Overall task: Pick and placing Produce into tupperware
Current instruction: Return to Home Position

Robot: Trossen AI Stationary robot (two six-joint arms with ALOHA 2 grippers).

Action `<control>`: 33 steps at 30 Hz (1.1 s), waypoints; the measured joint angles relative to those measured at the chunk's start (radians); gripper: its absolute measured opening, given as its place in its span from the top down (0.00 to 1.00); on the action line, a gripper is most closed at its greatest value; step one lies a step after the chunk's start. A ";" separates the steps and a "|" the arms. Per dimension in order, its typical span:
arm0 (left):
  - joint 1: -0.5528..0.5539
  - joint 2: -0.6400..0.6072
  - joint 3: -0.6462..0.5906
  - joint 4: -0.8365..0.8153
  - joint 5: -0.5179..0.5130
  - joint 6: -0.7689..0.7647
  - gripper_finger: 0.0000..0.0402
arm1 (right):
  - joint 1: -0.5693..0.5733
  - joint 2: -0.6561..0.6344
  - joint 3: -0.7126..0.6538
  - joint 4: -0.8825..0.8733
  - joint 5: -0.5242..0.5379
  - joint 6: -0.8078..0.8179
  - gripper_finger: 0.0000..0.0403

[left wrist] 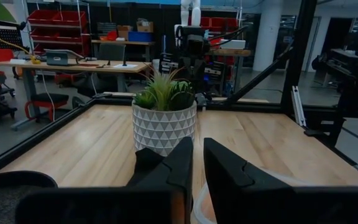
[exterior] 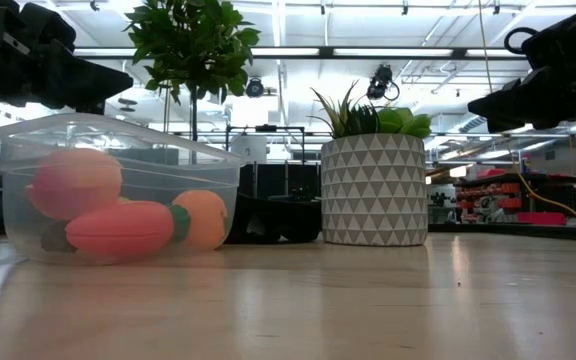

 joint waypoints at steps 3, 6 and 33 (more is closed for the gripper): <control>0.000 0.000 0.000 0.000 0.000 0.000 0.89 | 0.000 0.000 0.000 0.000 0.000 0.000 0.94; 0.000 0.000 0.000 0.000 0.000 0.000 0.90 | 0.000 0.000 0.000 0.000 0.000 0.000 0.94; 0.000 0.000 0.000 0.001 0.000 0.000 0.89 | 0.000 0.000 0.000 0.000 0.000 0.000 0.94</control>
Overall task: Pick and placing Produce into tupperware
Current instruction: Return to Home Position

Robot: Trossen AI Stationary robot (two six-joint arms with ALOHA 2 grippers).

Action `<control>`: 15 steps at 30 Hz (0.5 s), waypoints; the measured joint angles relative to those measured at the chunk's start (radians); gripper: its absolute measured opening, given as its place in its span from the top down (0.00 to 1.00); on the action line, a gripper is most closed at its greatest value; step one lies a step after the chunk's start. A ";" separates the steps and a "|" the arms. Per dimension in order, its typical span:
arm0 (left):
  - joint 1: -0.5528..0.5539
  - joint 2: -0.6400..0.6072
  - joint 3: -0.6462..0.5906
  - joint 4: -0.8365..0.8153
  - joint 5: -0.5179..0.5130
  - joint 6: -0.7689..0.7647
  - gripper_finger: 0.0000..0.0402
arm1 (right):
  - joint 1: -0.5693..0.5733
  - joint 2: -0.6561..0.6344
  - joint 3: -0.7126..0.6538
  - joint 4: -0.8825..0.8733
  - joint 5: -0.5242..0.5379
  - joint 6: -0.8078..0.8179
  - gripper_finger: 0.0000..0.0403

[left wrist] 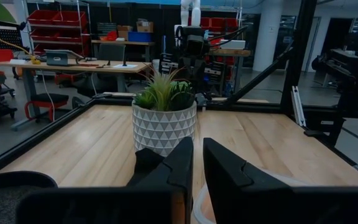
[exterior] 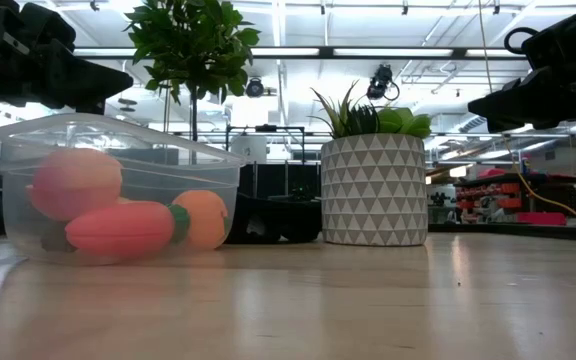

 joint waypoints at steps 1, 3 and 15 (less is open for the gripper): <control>0.000 0.000 0.000 0.000 0.000 0.000 0.89 | 0.000 0.000 0.000 0.000 0.000 0.000 0.94; 0.000 0.000 0.000 0.000 0.000 0.000 0.89 | 0.000 0.000 0.000 0.000 0.000 0.000 0.94; 0.000 0.000 0.000 0.000 0.000 0.000 0.91 | 0.000 0.000 0.000 0.000 0.000 0.000 0.94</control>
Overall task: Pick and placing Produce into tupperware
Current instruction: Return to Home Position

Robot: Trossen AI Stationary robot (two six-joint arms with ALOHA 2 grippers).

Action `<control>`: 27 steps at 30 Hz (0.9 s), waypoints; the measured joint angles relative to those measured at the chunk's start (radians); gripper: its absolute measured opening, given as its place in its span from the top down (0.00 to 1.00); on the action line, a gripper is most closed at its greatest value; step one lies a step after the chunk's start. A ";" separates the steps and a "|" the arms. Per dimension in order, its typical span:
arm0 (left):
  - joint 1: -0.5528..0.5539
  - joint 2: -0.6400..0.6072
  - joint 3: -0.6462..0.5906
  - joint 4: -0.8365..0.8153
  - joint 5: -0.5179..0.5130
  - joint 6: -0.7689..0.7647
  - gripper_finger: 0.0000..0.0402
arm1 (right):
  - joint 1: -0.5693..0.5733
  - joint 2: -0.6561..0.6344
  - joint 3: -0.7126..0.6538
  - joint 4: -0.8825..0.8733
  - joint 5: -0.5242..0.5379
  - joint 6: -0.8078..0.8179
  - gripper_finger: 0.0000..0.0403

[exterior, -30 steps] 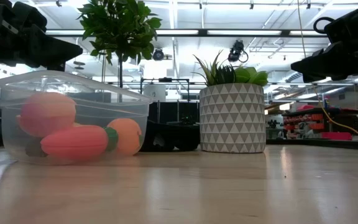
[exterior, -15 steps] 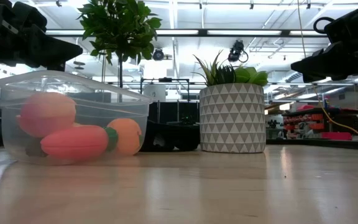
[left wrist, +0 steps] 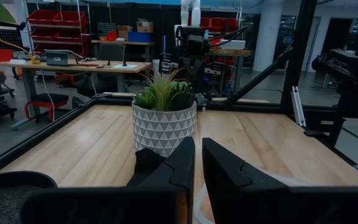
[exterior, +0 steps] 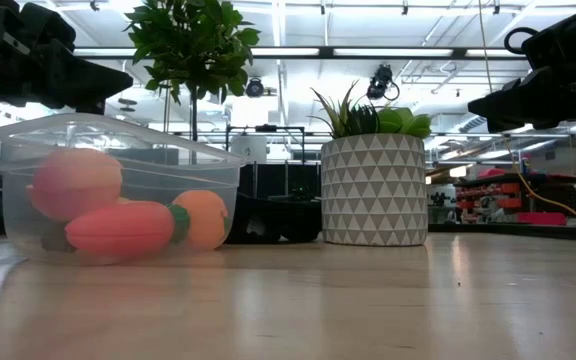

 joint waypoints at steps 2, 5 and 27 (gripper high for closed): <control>0.000 0.000 0.000 0.000 0.000 0.000 0.90 | 0.000 0.000 0.000 0.000 0.000 0.000 0.94; 0.000 0.000 0.000 0.000 0.000 0.000 0.89 | 0.000 0.000 0.000 0.000 0.000 0.000 0.94; 0.000 0.000 0.000 0.000 0.000 0.000 0.89 | 0.000 0.000 0.000 0.000 0.000 0.000 0.94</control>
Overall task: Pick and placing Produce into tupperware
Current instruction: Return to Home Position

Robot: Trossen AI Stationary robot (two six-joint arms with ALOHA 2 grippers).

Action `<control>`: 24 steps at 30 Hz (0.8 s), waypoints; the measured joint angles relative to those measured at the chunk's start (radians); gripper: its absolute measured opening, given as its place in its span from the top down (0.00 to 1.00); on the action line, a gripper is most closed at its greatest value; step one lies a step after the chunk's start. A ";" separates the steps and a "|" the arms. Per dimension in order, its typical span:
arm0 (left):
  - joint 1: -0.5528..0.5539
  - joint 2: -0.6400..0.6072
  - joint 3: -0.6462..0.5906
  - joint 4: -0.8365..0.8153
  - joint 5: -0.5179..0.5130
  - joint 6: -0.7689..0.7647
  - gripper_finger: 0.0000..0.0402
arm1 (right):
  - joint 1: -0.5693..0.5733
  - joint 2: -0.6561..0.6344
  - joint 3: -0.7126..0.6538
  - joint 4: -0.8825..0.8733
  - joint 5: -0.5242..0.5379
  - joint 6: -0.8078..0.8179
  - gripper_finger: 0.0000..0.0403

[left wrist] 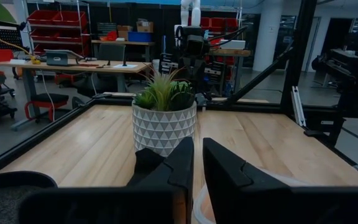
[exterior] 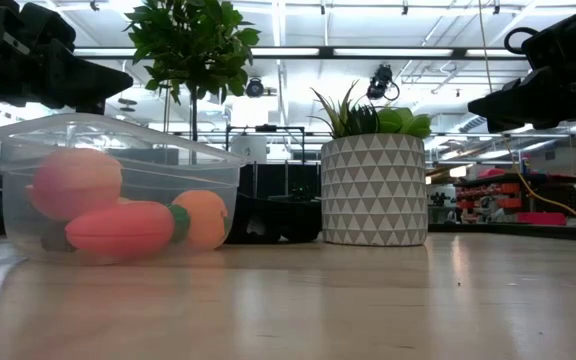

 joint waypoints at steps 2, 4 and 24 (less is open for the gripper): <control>0.000 0.000 0.000 0.000 0.000 0.000 0.90 | 0.000 0.000 0.000 0.000 0.000 0.000 0.94; 0.000 0.000 0.000 0.000 0.000 0.000 0.90 | 0.000 0.000 0.000 0.000 0.000 0.000 0.94; 0.000 0.000 0.000 0.000 0.000 0.000 0.91 | 0.000 0.000 0.000 0.000 0.000 0.000 0.94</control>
